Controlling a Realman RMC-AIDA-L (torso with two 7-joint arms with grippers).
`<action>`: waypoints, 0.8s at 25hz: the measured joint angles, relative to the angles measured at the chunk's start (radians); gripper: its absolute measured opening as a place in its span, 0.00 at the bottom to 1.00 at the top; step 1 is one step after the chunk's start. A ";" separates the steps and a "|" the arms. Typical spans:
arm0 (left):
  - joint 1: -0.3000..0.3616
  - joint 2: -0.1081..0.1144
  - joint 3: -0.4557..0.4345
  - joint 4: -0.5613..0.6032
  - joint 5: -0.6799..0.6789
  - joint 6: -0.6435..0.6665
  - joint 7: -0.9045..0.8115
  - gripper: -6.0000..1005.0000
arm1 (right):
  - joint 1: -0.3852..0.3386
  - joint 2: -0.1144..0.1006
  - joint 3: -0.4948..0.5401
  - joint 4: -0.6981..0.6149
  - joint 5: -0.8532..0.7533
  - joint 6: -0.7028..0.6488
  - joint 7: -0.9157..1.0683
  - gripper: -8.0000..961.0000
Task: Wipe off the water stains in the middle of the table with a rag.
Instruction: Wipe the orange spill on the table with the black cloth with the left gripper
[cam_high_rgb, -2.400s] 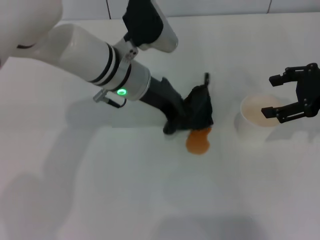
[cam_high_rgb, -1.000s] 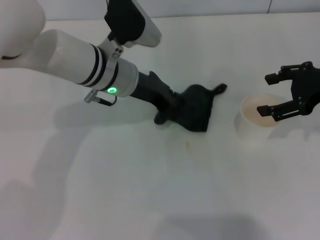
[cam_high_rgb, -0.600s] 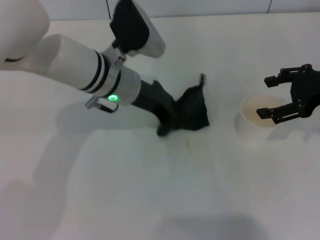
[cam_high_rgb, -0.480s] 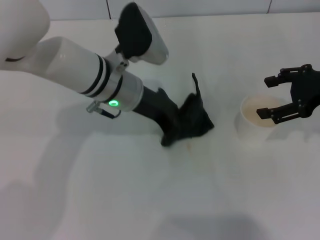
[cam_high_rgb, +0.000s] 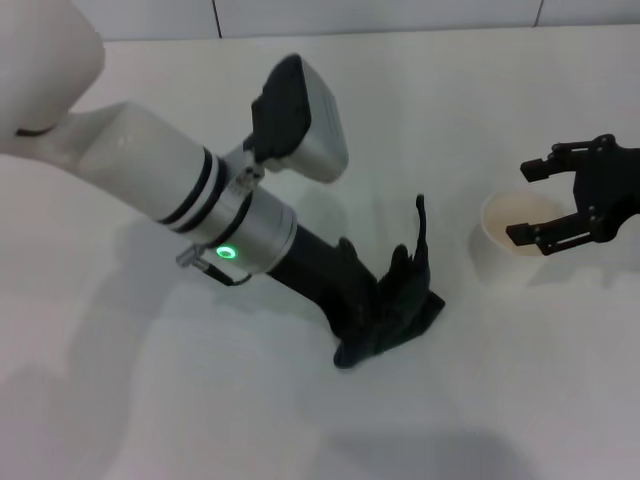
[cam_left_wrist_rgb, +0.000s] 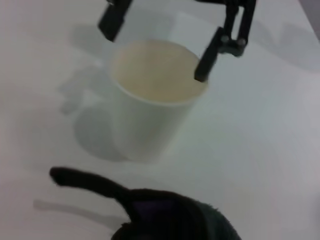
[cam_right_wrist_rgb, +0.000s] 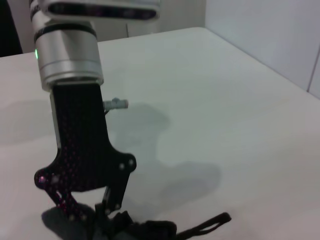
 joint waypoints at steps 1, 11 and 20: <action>0.002 0.000 0.012 0.000 -0.007 -0.011 -0.004 0.08 | 0.000 0.002 -0.001 0.000 0.000 0.000 0.000 0.91; 0.030 0.012 -0.013 0.020 0.050 -0.198 -0.094 0.09 | -0.004 0.004 -0.001 -0.001 -0.001 -0.001 0.002 0.91; 0.041 0.012 -0.054 0.020 0.138 -0.378 -0.165 0.09 | -0.003 0.004 -0.012 0.001 -0.003 -0.001 0.004 0.91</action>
